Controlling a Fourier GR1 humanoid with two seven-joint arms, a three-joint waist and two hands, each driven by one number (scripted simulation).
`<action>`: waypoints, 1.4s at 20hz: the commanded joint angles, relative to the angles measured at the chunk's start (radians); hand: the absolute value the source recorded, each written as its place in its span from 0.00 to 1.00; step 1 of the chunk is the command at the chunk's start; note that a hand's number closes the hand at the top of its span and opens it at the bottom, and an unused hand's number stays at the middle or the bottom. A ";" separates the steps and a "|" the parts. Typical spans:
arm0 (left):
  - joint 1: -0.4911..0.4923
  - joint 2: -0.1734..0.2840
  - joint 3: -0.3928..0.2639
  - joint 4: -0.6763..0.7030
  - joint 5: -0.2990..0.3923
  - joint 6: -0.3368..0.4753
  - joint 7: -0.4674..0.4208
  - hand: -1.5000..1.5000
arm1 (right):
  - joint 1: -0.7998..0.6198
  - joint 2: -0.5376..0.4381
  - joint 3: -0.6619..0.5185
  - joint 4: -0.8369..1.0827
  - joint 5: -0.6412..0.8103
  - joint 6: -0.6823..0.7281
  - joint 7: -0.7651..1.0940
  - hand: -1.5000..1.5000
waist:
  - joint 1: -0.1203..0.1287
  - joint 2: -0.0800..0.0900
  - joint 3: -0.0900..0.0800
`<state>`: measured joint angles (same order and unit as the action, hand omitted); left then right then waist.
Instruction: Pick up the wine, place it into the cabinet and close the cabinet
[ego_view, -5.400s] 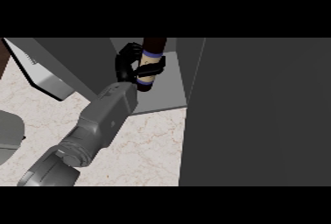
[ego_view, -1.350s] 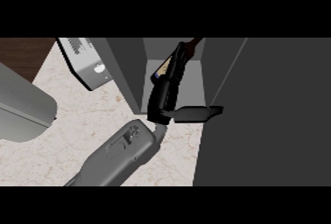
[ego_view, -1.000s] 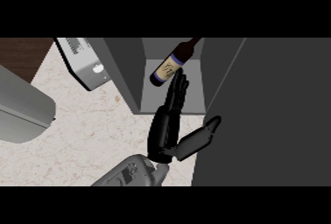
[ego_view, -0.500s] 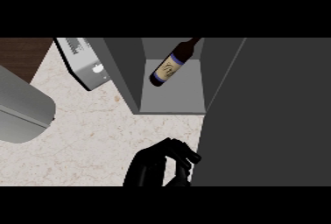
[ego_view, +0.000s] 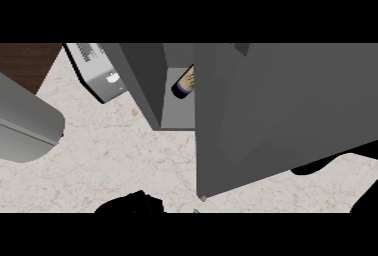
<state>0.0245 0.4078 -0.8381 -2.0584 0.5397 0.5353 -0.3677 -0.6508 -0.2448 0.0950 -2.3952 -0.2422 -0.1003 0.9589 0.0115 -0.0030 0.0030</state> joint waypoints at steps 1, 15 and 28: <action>0.104 0.131 0.036 -0.125 0.046 -0.095 -0.028 1.00 | 0.051 0.058 0.068 -0.080 -0.114 0.013 0.017 1.00 | 0.007 -0.002 -0.004; 0.347 0.421 0.554 -0.130 0.401 -0.470 -0.157 1.00 | -0.238 0.243 0.482 0.162 0.110 -0.155 0.048 1.00 | 0.017 -0.006 -0.007; 0.449 0.530 0.791 -0.022 0.571 -0.799 -0.148 1.00 | -0.589 0.245 0.492 0.820 0.119 -0.366 -0.274 1.00 | 0.052 0.004 -0.006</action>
<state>0.4488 0.9171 -0.0990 -2.0799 1.0731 -0.2021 -0.5276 -1.1392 -0.0020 0.5895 -1.7552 -0.1114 -0.4057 0.7623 0.0539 0.0001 -0.0029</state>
